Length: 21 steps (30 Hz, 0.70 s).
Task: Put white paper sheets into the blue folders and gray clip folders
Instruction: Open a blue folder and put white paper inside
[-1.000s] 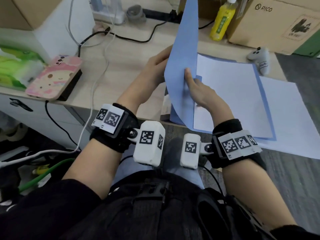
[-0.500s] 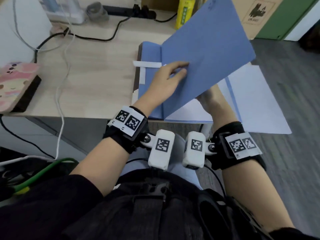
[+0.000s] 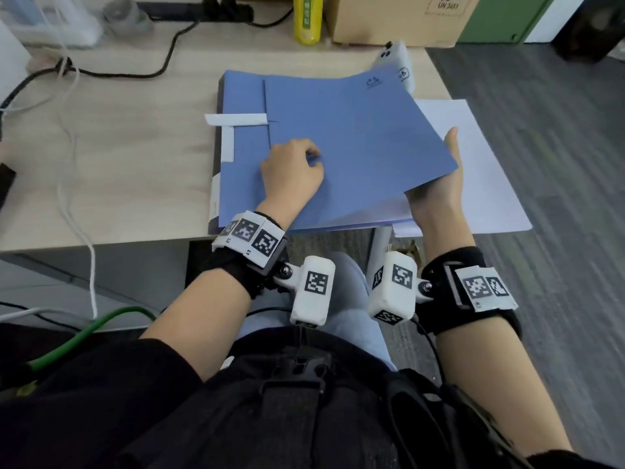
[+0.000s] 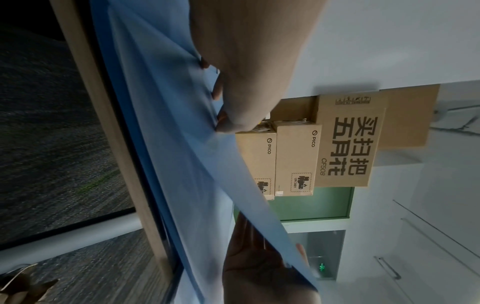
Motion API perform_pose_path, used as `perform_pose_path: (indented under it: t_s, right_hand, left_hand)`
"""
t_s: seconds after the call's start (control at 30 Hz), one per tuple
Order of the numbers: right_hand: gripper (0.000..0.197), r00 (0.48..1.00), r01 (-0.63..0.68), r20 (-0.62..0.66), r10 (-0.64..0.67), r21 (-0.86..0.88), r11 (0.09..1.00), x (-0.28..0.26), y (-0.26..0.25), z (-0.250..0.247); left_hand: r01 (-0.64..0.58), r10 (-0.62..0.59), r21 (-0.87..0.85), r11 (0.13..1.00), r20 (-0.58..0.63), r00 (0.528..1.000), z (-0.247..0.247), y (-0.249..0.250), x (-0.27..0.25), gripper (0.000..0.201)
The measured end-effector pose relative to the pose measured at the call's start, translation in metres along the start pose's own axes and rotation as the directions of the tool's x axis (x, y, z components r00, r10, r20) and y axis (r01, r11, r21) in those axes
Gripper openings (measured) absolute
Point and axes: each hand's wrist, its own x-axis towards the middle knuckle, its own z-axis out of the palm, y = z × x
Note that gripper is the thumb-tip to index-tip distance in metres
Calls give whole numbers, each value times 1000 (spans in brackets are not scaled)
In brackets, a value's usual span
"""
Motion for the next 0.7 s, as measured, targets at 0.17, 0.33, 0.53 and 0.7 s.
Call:
perform_pose_path:
  t_s: [0.17, 0.33, 0.53, 0.7]
  right_hand:
    - [37, 972, -35, -237, 9, -108, 994, 15, -1, -24]
    - [16, 972, -51, -233, -32, -339, 939, 21, -6, -41]
    - [10, 965, 22, -194, -175, -607, 795, 30, -7, -44]
    - [24, 936, 64, -105, -336, -888, 456, 41, -6, -30]
  left_hand:
    - [57, -56, 63, 996, -22, 998, 5, 1, 2, 28]
    - [96, -92, 108, 990, -36, 995, 7, 2, 6, 27]
    - [112, -110, 126, 986, -26, 994, 6, 3, 13, 21]
    - [119, -122, 114, 986, 12, 993, 2, 3, 17, 19]
